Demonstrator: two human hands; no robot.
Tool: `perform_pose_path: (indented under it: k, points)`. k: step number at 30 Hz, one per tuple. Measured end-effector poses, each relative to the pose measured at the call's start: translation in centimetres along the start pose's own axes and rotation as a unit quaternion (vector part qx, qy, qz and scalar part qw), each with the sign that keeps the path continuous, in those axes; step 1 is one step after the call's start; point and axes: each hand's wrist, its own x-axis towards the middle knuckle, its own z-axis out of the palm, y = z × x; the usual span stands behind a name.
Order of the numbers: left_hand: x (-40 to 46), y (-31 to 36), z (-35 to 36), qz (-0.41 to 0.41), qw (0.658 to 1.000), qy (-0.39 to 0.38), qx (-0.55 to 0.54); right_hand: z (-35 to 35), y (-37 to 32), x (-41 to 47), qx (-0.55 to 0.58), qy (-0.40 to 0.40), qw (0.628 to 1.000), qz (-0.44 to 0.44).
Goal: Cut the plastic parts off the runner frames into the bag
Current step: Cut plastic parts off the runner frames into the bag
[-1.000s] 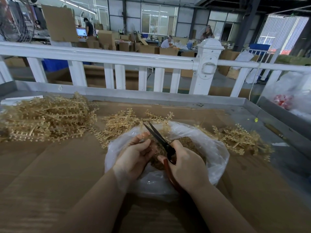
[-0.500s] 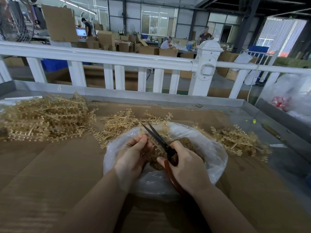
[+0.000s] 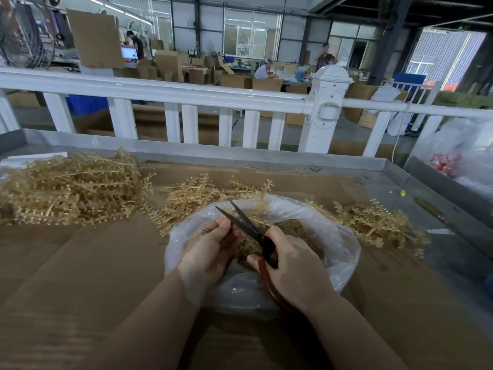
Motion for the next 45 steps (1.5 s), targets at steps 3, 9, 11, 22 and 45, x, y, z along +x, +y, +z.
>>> perform_pose_path:
  k: [3, 9, 11, 22, 45]
  points:
    - [-0.08, -0.01, 0.10, -0.002, 1.000, -0.007, 0.016, 0.01, -0.04, 0.19, -0.002, 0.000, 1.000, -0.006]
    - [-0.25, 0.10, 0.29, -0.007, 1.000, -0.009, 0.026, 0.09, -0.14, 0.42, -0.007, 0.000, 1.000, -0.016]
    - [-0.26, 0.12, 0.32, -0.009, 1.000, -0.011, 0.023, 0.13, -0.18, 0.45, -0.015, -0.001, 1.000, -0.020]
    - [-0.30, 0.08, 0.42, -0.011, 1.000, -0.010, 0.010, 0.34, -0.18, 0.53, -0.026, 0.009, 0.999, -0.026]
    - [0.43, 0.09, 0.03, -0.015, 1.000, -0.008, -0.023, 0.03, -0.06, 0.22, -0.005, -0.010, 1.000, -0.013]
